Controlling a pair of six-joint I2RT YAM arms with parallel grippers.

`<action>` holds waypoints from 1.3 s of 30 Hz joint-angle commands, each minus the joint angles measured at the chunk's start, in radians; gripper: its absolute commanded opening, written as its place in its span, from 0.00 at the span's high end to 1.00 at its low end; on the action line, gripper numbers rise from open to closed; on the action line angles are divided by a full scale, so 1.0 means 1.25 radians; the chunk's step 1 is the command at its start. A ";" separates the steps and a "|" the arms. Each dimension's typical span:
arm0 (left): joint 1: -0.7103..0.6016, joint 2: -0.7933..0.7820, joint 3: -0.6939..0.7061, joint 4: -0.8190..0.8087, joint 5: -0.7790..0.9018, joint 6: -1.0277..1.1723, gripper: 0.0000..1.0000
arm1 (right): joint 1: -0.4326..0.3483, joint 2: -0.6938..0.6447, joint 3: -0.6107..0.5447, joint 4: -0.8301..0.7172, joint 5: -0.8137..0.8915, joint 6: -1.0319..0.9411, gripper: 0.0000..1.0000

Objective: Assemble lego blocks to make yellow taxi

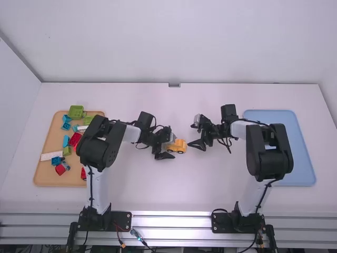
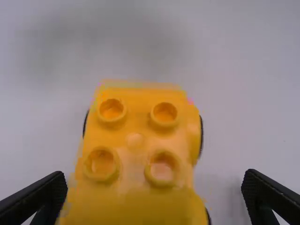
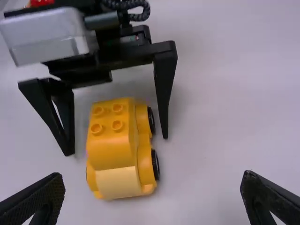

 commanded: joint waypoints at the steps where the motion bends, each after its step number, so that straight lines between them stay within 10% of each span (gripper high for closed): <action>1: 0.012 -0.089 0.015 -0.050 -0.046 0.003 0.01 | 0.030 0.006 -0.040 0.029 0.004 -0.019 0.01; 10: 0.012 -0.327 0.152 -0.383 -0.202 -0.003 0.01 | 0.132 0.006 -0.148 0.325 0.146 0.218 0.01; 25: 0.105 -0.521 0.256 -0.539 -0.120 -0.153 0.01 | 0.212 0.060 -0.097 0.312 0.264 0.240 0.01; 33: 0.143 -0.526 0.256 -0.549 -0.085 -0.153 0.01 | 0.202 0.070 -0.081 0.315 0.253 0.232 0.50; 39: 0.144 -0.525 0.256 -0.545 -0.086 -0.153 0.01 | 0.188 0.056 -0.051 0.306 0.253 0.240 0.56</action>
